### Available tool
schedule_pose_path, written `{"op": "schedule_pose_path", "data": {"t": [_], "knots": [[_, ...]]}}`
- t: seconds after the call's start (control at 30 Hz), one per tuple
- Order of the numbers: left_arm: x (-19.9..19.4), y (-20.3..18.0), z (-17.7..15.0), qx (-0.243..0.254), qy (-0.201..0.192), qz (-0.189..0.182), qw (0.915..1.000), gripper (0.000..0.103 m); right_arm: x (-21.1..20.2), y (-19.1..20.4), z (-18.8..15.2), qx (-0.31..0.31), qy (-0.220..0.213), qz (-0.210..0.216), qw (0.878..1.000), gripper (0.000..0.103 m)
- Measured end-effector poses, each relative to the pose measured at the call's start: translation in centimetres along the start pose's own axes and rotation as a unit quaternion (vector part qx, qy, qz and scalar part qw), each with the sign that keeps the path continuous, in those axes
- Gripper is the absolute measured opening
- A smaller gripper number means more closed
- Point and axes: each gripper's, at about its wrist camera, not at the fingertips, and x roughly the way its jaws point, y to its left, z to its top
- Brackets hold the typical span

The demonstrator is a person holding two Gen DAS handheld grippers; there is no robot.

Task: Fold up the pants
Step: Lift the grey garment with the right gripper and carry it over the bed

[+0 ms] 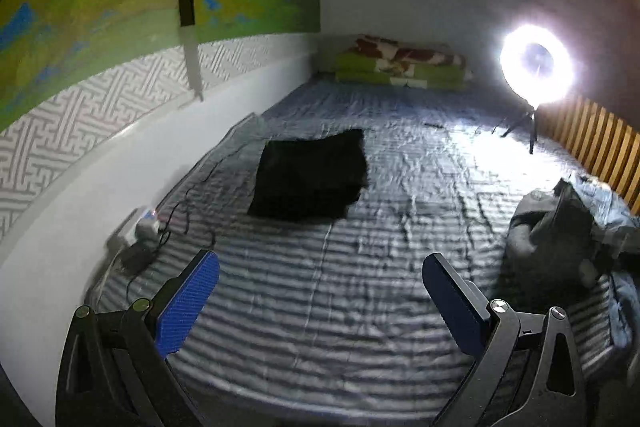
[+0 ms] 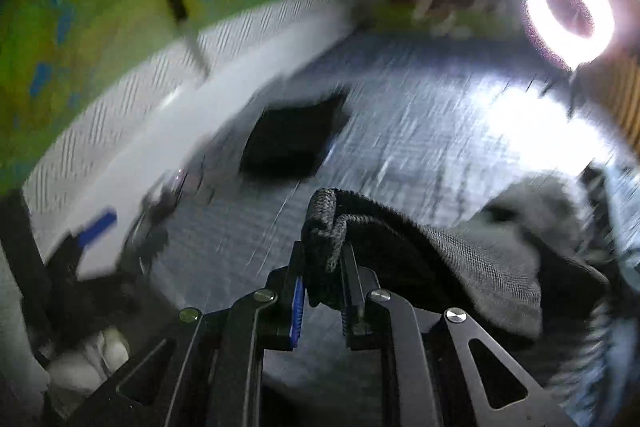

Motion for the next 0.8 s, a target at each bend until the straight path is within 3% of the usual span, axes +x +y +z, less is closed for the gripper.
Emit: {"op": "schedule_pose_path", "data": {"t": [0.13, 0.23, 0.33, 0.43, 0.5, 0.67, 0.8], "knots": [[1.1, -0.8, -1.5, 0.025, 0.028, 0.003, 0.9993, 0.103, 2.5, -1.2, -5.0, 0.015, 0.050, 0.033, 0.998, 0.022], [2.0, -3.3, -2.6, 0.046, 0.046, -0.025, 0.9976, 0.103, 0.5, -3.5, -8.5, 0.020, 0.041, 0.044, 0.998, 0.036], [3.2, -6.7, -3.7, 0.058, 0.075, -0.077, 0.9925, 0.103, -3.4, -8.3, -10.8, 0.035, 0.001, -0.003, 0.999, 0.052], [5.2, -11.4, -5.0, 0.079, 0.114, -0.131, 0.9816, 0.103, -5.0, -14.0, -10.7, 0.070, -0.022, -0.073, 0.995, 0.062], [6.7, -14.7, -6.0, 0.105, 0.134, -0.146, 0.9744, 0.103, -5.3, -19.2, -10.2, 0.120, -0.020, -0.102, 0.987, 0.063], [10.7, -19.2, -8.7, 0.132, 0.184, -0.169, 0.9594, 0.103, -2.8, -25.5, -9.3, 0.159, 0.007, -0.120, 0.980, 0.063], [13.8, -21.8, -10.5, 0.143, 0.229, -0.190, 0.9439, 0.103, 0.8, -26.4, -8.5, 0.145, 0.035, -0.117, 0.982, 0.063]]}}
